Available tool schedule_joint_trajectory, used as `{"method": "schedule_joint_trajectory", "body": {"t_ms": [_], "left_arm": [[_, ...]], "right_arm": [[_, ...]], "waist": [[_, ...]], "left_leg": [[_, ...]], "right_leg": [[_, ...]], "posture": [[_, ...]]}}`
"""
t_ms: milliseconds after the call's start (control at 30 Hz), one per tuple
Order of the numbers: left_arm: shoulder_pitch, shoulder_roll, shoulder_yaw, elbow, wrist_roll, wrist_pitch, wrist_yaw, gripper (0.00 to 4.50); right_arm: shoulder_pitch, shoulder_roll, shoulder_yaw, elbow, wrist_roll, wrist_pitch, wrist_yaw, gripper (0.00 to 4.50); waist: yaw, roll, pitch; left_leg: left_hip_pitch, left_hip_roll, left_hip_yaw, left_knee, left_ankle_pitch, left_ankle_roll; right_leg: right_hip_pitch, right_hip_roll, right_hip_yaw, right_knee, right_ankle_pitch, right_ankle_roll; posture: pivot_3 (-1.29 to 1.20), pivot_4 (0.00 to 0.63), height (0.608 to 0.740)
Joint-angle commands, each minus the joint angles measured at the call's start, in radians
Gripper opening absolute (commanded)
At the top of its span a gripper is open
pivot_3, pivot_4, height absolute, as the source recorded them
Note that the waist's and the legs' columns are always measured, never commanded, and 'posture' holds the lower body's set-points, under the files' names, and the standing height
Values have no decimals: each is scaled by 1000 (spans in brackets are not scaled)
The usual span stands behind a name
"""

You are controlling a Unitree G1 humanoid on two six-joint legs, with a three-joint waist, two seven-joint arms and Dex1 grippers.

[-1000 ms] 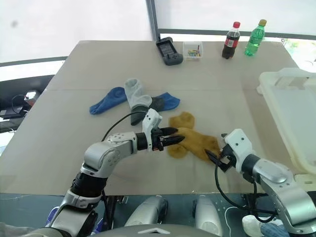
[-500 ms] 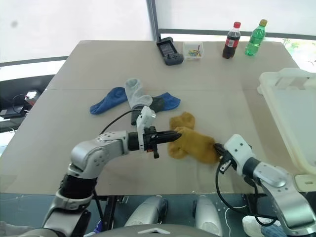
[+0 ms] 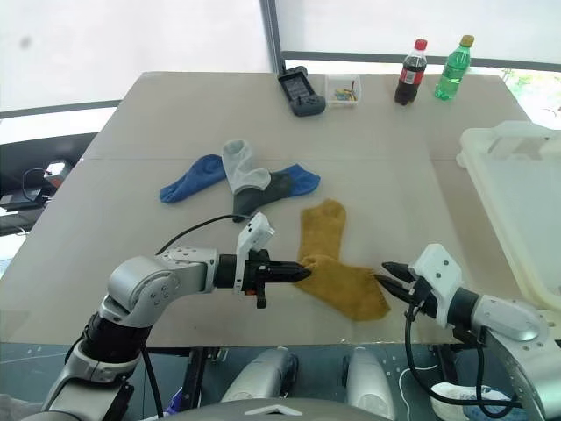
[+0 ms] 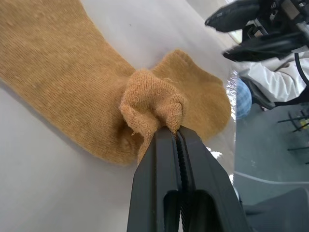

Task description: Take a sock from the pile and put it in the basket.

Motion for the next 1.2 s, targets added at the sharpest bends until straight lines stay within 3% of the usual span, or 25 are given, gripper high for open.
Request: {"method": "schedule_joint_trajectory", "body": {"t_ms": [33, 233, 400, 700, 867, 967, 1067, 1100, 1133, 1200], "left_arm": [[10, -8, 31, -43, -40, 31, 18, 0], [16, -56, 42, -3, 36, -10, 128, 0], [19, -86, 92, -21, 9, 2, 166, 0], [22, -97, 137, -78, -90, 67, 182, 0], [22, -96, 134, -81, -104, 73, 187, 0], [24, -89, 125, -81, -99, 67, 185, 0], [27, -78, 120, -82, -94, 63, 182, 0], [29, -74, 118, -82, -93, 61, 179, 0], [30, -69, 116, -83, -92, 59, 177, 0], [34, -53, 106, -85, -87, 51, 164, 0]], "right_arm": [[-5, -17, 0, -51, 12, 11, 8, 2804], [-139, 45, 102, 68, -155, -30, -116, 2804], [-186, 74, 141, 98, -176, -61, -97, 2804], [-66, -4, 97, -19, -50, -9, 31, 2804], [-42, -54, 172, 22, -178, -32, 8, 2804], [-52, -54, 241, 120, -303, -106, -24, 2182], [-48, -52, 266, 161, -329, -147, -9, 745], [-48, -49, 265, 163, -329, -151, -8, 640], [-49, -52, 265, 170, -342, -161, -10, 131], [-48, -65, 263, 185, -372, -187, -9, 29]], "waist": [[0, 0, 0], [0, 0, 0], [1, 0, 0], [0, 0, 0], [1, 0, 0], [1, 0, 0], [0, -2, -1], [0, -2, -1], [0, -2, -1], [0, -2, -2]], "left_leg": [[0, 0, 0, 0, 0, 0], [1, 0, 1, 0, 0, 0], [-1, 0, 0, 0, 0, 0], [0, 0, 0, 0, 0, 0], [0, 0, 1, 0, 0, 0], [0, 0, 1, 0, 0, 0], [1, 0, 1, 0, 0, 0], [1, 0, 1, 0, 0, 0], [1, 0, 1, 0, 0, 0], [2, 0, 1, 0, 0, 0]], "right_leg": [[0, 0, 0, 0, 0, 0], [0, 0, 0, 0, 0, 0], [-1, 0, 0, 0, 0, 0], [0, 0, 0, 0, 0, 0], [0, 0, 0, 0, 0, 0], [0, 0, 0, 0, 0, 0], [0, 0, 0, 0, 0, 0], [0, 0, 0, 0, 0, 0], [1, 0, 0, 0, 0, 0], [1, 0, 0, 0, 0, 0]], "posture": [[0, 150, 740], [0, 150, 740], [0, 150, 740], [0, 150, 740], [0, 150, 740], [0, 150, 740], [0, 150, 740], [0, 150, 740], [0, 150, 740], [0, 150, 740]]}}
